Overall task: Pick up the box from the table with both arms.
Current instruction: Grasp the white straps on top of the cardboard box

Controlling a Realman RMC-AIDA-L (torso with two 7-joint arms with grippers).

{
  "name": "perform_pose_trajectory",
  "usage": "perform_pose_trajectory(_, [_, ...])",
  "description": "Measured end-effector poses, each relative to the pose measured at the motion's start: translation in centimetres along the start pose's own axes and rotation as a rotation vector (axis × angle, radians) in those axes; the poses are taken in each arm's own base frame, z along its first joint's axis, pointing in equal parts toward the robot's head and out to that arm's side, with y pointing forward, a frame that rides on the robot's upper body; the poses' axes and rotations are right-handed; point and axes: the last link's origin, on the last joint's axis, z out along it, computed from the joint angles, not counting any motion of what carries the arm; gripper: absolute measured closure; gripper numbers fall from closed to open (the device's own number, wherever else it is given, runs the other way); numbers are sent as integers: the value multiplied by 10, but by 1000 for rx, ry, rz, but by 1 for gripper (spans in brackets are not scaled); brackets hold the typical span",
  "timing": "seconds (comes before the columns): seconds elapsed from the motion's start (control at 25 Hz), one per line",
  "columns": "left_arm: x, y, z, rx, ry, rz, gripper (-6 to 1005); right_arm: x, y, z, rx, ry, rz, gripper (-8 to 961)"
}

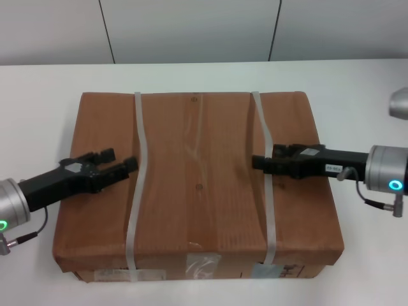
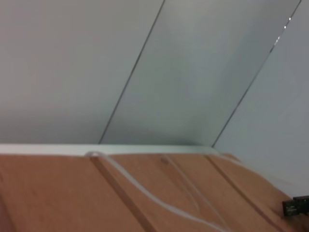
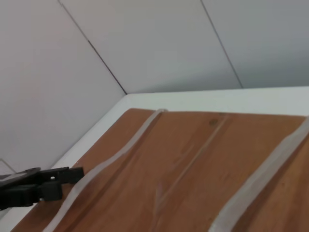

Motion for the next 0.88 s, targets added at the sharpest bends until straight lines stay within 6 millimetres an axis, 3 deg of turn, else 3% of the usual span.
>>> perform_pose_trajectory(0.88, [6,28,47,-148,-137,-8,357,-13,21,37,-56,69,-64,101])
